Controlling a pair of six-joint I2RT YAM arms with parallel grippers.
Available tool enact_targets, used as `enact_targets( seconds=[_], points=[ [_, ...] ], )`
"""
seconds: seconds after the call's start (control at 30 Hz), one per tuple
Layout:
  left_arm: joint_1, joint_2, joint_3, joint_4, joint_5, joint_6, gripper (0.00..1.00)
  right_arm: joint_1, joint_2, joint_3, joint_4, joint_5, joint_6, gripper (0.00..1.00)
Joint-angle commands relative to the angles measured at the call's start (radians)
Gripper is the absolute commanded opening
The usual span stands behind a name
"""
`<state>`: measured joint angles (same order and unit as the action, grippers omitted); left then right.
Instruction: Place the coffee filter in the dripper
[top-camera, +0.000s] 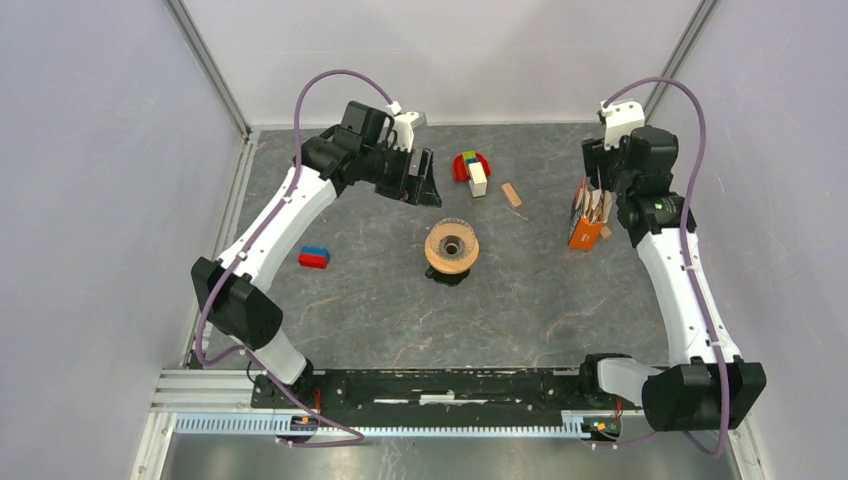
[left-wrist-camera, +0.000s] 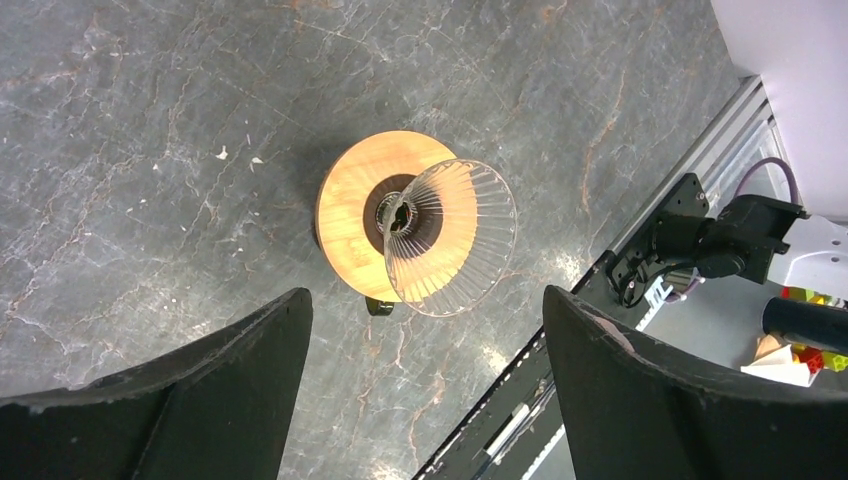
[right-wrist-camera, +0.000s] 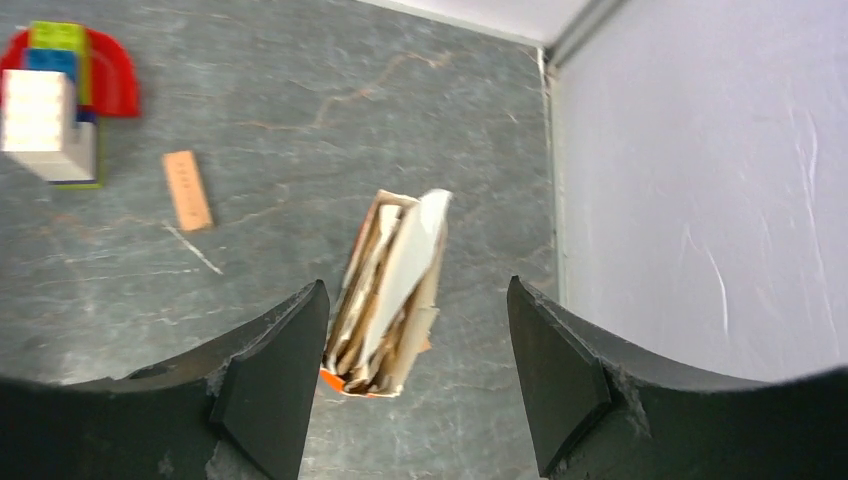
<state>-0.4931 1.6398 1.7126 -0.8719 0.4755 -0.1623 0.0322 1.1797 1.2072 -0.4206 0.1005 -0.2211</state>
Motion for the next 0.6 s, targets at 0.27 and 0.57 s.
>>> enact_targets(
  seconds=[0.27, 0.57],
  points=[
    [-0.001, -0.094, -0.049, 0.134, 0.001, 0.056, 0.94, -0.114, 0.131, -0.039, 0.11, 0.013, -0.028, 0.66],
    [-0.001, -0.196, -0.205, 0.267, -0.048, 0.066, 0.95, -0.149, 0.218, -0.057, 0.146, -0.122, 0.017, 0.53]
  ],
)
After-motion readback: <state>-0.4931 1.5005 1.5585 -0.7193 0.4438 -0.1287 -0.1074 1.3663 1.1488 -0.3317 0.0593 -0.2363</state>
